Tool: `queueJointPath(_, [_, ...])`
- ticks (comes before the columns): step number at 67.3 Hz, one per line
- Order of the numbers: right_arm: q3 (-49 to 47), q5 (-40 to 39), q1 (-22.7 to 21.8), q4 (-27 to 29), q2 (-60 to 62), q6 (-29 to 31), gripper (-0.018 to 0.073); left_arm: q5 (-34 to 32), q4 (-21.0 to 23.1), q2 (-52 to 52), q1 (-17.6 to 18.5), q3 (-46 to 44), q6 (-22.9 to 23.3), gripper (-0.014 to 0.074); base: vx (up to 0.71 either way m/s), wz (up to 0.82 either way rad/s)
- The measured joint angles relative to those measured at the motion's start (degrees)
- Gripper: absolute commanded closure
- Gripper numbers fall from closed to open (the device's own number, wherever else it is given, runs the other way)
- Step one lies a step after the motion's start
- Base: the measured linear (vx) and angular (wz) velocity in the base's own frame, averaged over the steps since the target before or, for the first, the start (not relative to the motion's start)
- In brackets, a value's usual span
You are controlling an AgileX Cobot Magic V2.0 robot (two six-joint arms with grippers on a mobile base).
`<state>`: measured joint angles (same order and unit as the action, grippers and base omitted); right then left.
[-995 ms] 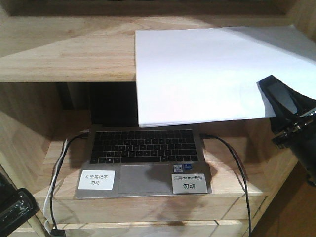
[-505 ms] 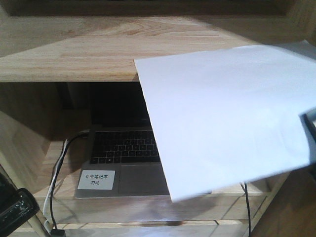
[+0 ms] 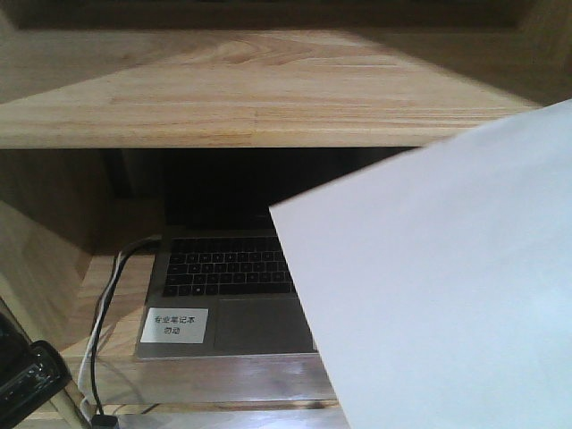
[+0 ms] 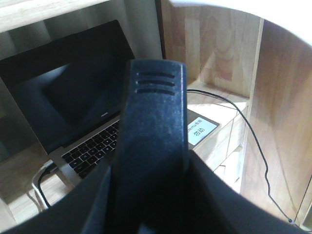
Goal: Grab stapler and paper to desk for stapling
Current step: 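Pinch the paper edge with the right gripper and pull it off the shelf, then hold stapler and paper while the base turns and drives to the desk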
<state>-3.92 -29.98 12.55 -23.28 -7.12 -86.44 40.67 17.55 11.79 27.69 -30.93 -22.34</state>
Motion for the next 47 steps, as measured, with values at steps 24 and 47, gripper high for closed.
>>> queueJointPath(24, [0.0, 9.04, 0.0, 0.0, 7.87, -3.88, 0.0562, 0.0, 0.1, 0.0, 0.0, 0.0, 0.0, 0.0603, 0.0, 0.0])
queueJointPath(47, [0.0, 9.35, 0.0, -1.01, 7.87, -4.08, 0.0561, 0.0, 0.1, 0.0, 0.0, 0.0, 0.0, 0.0603, 0.0, 0.0])
